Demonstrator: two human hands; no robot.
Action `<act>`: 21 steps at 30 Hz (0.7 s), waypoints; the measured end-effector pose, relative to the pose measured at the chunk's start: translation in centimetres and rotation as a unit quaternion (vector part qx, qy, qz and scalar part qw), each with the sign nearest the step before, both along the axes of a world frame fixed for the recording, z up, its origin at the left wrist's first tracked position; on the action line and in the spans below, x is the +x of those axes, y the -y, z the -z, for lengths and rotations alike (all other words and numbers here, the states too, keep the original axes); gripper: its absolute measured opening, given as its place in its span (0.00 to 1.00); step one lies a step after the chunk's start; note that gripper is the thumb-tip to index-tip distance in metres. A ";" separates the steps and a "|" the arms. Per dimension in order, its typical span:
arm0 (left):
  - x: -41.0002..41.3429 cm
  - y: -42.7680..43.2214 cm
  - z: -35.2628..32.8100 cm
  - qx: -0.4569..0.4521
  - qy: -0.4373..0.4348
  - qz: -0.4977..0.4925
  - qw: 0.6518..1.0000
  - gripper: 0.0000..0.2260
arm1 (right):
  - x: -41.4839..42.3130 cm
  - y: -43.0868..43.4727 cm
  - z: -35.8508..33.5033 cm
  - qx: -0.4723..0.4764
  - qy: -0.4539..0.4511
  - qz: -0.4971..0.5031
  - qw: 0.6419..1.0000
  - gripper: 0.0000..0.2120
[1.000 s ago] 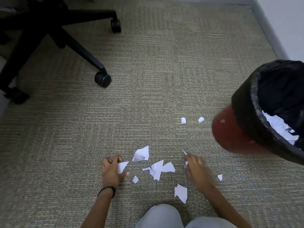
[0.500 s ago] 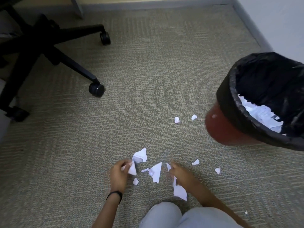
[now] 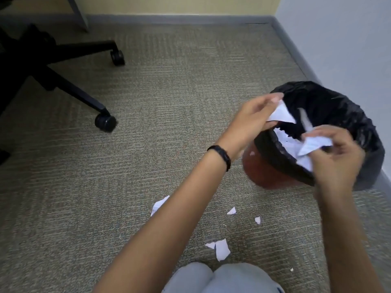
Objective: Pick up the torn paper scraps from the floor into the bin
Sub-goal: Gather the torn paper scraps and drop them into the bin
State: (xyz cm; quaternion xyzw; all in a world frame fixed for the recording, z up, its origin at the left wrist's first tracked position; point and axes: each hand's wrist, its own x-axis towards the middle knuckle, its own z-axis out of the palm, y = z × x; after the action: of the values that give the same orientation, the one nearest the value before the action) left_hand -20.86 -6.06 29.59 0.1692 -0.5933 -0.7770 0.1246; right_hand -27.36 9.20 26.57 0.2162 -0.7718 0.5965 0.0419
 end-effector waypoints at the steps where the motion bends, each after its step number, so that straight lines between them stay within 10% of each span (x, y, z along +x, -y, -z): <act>1: -0.1 0.1 -0.4 -0.013 0.010 0.026 1.000 0.16 | -1.2 -0.3 0.0 -0.013 0.017 0.033 0.999 0.19; 7: 4.5 3.3 6.8 -0.159 0.101 -0.016 0.982 0.17 | -4.6 -1.6 2.3 0.092 0.114 0.068 0.987 0.15; 10: 9.3 4.7 14.7 -0.276 0.211 -0.018 0.938 0.17 | -3.1 -1.7 2.9 0.188 0.005 0.086 0.978 0.17; 15: 17.1 3.4 25.8 -0.401 0.425 0.077 0.808 0.29 | 4.0 -0.7 4.7 0.070 -0.242 0.004 0.968 0.14; 19: 20.2 1.8 29.3 -0.382 0.458 0.099 0.796 0.39 | 7.1 -1.1 13.0 0.184 -0.113 -0.198 0.956 0.12; 21: 20.9 0.9 30.0 -0.401 0.457 0.114 0.785 0.38 | 8.2 -2.0 17.9 0.310 0.013 -0.317 0.896 0.14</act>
State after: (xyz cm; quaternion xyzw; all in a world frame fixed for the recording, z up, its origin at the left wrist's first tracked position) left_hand 0.00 -6.96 -0.42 0.3705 -0.8541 -0.3091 -0.1943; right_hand -19.13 11.22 8.64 0.4435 -0.8087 0.3115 -0.2287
